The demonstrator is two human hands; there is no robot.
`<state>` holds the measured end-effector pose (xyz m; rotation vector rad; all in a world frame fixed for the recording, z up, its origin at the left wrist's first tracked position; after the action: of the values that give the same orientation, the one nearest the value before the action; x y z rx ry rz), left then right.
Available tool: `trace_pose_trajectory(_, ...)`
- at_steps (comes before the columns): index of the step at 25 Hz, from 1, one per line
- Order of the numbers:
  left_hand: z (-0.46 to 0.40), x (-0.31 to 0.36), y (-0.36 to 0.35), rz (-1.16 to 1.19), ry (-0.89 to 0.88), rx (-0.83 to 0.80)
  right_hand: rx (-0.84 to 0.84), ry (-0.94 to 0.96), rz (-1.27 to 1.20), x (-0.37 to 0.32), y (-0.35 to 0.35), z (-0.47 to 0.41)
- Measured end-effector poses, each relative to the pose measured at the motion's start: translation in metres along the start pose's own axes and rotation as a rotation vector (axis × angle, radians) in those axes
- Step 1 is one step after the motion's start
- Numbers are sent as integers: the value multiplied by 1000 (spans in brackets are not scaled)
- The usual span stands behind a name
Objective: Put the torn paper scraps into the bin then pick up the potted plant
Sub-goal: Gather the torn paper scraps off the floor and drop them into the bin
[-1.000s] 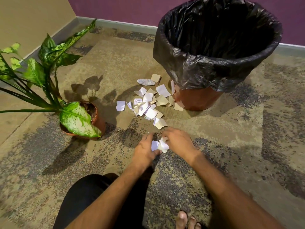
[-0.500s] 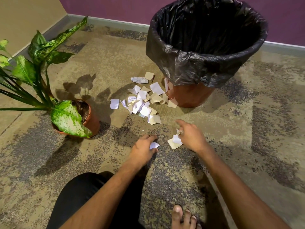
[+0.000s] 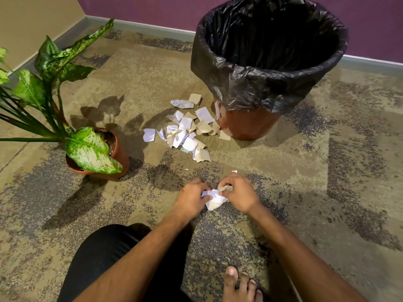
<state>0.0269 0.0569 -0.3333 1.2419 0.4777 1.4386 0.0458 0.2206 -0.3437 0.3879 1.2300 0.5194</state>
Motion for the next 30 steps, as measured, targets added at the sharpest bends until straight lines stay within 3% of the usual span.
trace_pose_trajectory(6, -2, -4, -4, 72, 43, 17, 157, -49, -251, 7, 27, -2)
trace_pose_trajectory(9, 1, -3, -3, 91, 40, 17, 204, -98, -51, 13, 42, -8)
trace_pose_trajectory(13, 4, 2, 2, 1, -30, -12, 59, -61, 267, 11, 41, -16)
trace_pose_trajectory(18, 4, 11, -3, -315, -179, -115, 136, 35, 457, 8, 32, -17)
trace_pose_trajectory(20, 4, 14, -5, -331, -192, -116, 148, 58, 465, 6, 30, -14)
trace_pose_trajectory(26, 8, 14, 11, -102, -131, 45, 72, 47, 388, -7, 46, -3)
trace_pose_trajectory(30, 13, 35, 57, 89, -122, 326, 128, 185, 328, -58, 91, 20)
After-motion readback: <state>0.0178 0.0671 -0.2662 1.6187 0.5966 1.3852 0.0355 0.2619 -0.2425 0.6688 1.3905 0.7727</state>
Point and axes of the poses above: each hand's wrist, its own z-axis away from the middle knuckle, its own y-axis out of the back of the hand, x = y × z, the point moved 1 cm from there along -z, towards the middle knuckle, and after that the axes turned 7 degrees about -z, right-handed, at the moved point
